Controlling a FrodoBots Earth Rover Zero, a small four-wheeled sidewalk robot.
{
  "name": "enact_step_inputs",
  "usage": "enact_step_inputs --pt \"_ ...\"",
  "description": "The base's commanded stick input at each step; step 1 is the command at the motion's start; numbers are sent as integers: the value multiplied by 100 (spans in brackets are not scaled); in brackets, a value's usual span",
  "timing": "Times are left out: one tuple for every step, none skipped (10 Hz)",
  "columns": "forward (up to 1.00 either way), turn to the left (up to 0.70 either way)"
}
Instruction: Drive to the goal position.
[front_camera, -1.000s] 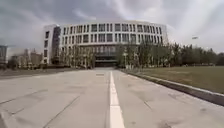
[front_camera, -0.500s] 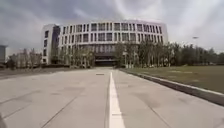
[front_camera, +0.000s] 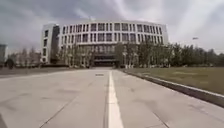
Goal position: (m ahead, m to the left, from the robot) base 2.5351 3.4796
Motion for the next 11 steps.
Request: enact_step_inputs --pt "70 0" --pt "70 0" --pt "70 0" --pt "70 0" --pt "70 0" --pt "70 0" --pt "70 0" --pt "70 0" --pt "70 0" --pt "70 0" --pt "70 0"
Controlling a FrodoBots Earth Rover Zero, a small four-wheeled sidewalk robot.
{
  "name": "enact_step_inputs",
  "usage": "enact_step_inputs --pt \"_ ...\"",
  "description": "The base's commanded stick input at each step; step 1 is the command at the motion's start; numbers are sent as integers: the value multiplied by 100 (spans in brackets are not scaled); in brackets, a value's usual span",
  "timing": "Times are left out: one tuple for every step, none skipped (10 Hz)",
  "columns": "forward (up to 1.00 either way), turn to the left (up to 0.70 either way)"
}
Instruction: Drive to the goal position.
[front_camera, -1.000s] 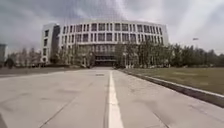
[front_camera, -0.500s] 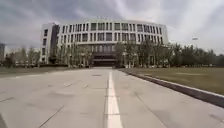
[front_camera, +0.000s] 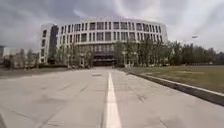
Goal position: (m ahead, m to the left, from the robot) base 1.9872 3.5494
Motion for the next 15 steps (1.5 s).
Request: enact_step_inputs --pt "70 0" --pt "70 0" --pt "70 0" --pt "70 0" --pt "70 0" --pt "70 0" --pt "70 0" --pt "70 0" --pt "70 0" --pt "70 0" --pt "70 0" --pt "70 0" --pt "70 0" --pt "70 0" --pt "70 0"
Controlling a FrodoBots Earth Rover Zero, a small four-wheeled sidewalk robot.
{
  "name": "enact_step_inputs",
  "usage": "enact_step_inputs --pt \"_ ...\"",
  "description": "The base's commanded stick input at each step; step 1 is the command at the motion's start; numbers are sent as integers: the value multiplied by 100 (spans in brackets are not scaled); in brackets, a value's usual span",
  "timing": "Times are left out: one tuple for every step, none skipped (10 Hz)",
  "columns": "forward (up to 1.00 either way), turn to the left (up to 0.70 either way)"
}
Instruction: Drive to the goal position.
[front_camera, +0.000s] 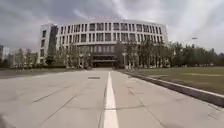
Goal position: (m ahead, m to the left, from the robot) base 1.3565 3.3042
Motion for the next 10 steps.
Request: enact_step_inputs --pt "70 0" --pt "70 0" --pt "70 0" --pt "70 0" --pt "70 0" --pt "70 1" --pt "70 4" --pt "70 27" --pt "70 35" --pt "70 35"
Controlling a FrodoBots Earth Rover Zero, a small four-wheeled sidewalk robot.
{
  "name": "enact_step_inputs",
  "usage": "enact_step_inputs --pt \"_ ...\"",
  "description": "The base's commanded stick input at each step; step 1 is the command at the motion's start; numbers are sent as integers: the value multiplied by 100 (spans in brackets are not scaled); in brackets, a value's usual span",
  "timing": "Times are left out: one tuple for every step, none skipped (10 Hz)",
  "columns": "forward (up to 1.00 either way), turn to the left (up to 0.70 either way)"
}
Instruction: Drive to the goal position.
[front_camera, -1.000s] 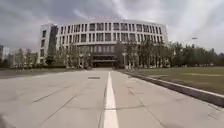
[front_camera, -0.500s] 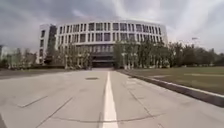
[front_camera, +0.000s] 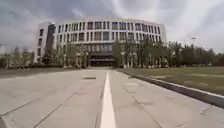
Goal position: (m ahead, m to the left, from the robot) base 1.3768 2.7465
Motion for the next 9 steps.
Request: enact_step_inputs --pt "70 35" --pt "70 35" --pt "70 35" --pt "70 35" --pt "70 35" --pt "70 35" --pt "70 35" --pt "70 35" --pt "70 35"
